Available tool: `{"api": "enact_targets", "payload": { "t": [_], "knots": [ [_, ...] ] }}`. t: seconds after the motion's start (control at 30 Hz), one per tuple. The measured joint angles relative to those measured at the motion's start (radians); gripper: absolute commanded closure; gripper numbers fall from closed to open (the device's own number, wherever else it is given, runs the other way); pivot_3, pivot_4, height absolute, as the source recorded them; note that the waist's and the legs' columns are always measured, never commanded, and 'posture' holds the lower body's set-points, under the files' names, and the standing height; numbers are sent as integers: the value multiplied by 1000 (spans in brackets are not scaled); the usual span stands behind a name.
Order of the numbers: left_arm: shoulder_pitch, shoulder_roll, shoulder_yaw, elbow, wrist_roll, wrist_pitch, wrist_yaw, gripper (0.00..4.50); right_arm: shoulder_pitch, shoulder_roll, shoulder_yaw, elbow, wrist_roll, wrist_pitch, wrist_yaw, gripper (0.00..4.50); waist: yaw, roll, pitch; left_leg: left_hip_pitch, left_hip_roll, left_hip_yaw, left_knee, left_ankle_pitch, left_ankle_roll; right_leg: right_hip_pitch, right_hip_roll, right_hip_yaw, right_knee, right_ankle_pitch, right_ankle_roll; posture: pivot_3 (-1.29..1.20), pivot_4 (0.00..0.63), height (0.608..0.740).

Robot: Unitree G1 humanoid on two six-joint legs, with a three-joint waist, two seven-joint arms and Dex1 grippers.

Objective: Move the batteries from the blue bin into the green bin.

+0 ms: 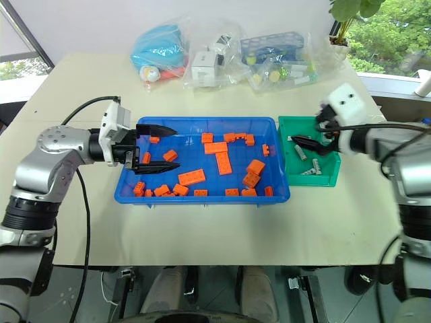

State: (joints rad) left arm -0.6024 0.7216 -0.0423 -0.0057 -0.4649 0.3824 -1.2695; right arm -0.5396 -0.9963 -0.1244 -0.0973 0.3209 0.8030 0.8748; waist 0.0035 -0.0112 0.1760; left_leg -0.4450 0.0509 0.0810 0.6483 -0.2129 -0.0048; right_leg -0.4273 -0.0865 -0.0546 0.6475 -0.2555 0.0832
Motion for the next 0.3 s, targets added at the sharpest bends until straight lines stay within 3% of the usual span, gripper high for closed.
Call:
{"api": "enact_targets", "payload": {
  "t": [0.07,0.17,0.3],
  "knots": [
    [1,24,9,6,0,0,-12,0,28,-52,-27,30,8,-77,81,42,2,0,0,0,0,0,0,0,0,0,0,0,0,0,0,0,150,736],
    [6,134,73,44,-4,3,-57,0,110,-179,-66,208,7,-310,330,42,1,0,0,2,0,1,0,0,0,1,0,0,0,0,0,0,150,736],
    [42,217,140,81,-6,-5,-93,0,142,-206,-68,350,6,-443,462,42,-8,1,0,2,1,1,0,0,0,0,0,0,0,0,0,0,150,736]
  ]
}}
